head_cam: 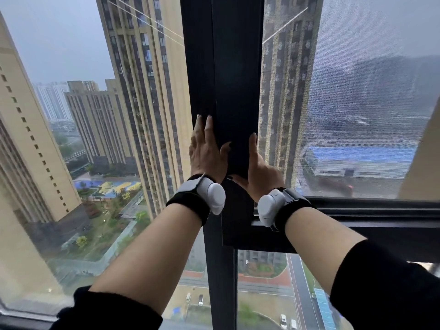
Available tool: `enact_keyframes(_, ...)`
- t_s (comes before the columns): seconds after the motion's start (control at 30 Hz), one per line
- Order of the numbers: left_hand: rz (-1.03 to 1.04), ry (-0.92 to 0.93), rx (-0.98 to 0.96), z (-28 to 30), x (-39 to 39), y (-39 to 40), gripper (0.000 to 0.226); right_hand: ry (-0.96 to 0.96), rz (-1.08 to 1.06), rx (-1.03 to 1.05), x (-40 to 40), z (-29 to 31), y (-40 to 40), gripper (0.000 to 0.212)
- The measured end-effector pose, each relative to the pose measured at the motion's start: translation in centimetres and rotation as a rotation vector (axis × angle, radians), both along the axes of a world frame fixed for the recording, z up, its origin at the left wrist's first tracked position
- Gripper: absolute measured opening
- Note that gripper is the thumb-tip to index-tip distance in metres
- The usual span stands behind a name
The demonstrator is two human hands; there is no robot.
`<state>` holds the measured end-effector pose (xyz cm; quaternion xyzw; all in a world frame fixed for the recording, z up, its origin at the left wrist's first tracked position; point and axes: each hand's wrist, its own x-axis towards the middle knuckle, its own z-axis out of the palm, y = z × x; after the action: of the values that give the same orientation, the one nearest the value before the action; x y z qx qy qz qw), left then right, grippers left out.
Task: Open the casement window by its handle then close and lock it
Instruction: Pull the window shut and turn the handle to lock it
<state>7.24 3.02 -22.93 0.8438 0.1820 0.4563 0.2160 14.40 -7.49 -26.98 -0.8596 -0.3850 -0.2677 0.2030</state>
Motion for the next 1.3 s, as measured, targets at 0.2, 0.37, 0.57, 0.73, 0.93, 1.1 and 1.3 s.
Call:
enact_keyframes(0.2,-0.039,0.042,0.060,-0.3,1.1,1.2,0.063,0.017,0.025,0.021,0.6,0.0,0.5,0.100)
enact_keyframes(0.37,-0.045,0.035,0.088,-0.3,1.4,1.3,0.066,0.000,0.000,-0.003,0.7,0.2,0.6,0.097)
enact_keyframes(0.57,-0.017,0.061,0.121,0.0,2.0,2.0,0.071,-0.018,-0.053,-0.016,1.0,0.3,1.2,0.096)
enact_keyframes(0.73,0.017,0.083,0.130,-0.3,2.6,2.2,0.068,-0.006,-0.035,-0.011,1.8,0.0,1.6,0.095)
enact_keyframes(0.93,0.025,0.039,0.154,-0.7,3.4,2.4,0.065,-0.019,-0.022,0.017,2.8,-0.4,2.0,0.097)
enact_keyframes(1.1,0.097,0.049,0.198,-0.7,3.7,2.4,0.066,-0.016,-0.010,0.035,3.0,-0.3,2.3,0.098)
enact_keyframes(1.3,0.123,0.077,0.283,-0.2,3.3,2.6,0.060,-0.017,-0.048,-0.005,2.7,0.0,2.3,0.099)
